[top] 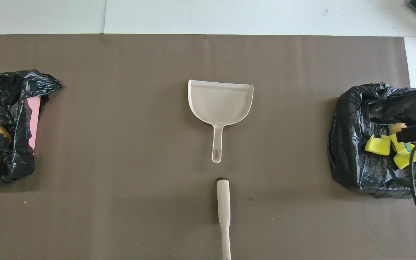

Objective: Sweep and dump trash in bin

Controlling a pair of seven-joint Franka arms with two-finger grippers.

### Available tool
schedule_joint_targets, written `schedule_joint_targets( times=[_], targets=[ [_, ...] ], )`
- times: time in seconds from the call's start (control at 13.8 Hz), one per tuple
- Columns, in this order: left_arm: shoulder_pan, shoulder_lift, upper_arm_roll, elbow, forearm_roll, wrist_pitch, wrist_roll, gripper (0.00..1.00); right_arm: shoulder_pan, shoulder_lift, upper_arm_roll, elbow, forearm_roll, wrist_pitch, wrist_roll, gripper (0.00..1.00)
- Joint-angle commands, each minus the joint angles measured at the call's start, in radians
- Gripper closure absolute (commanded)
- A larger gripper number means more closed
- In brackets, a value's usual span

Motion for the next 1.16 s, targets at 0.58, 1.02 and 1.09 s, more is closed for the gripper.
schedule_joint_targets(
  times=[0.58, 1.02, 1.09],
  targets=[
    [-0.140, 0.010, 0.138, 0.028, -0.004, -0.030, 0.053, 0.00, -0.002, -0.014, 0.004, -0.014, 0.018, 0.006, -0.021, 0.00],
    [-0.120, 0.006, 0.135, 0.020, -0.007, -0.035, 0.053, 0.00, -0.001, -0.014, 0.004, -0.012, 0.018, 0.006, -0.021, 0.00],
    [-0.123, 0.009, 0.137, 0.025, -0.004, -0.045, 0.052, 0.00, -0.002, -0.014, 0.004, -0.012, 0.018, 0.006, -0.021, 0.00]
  ],
)
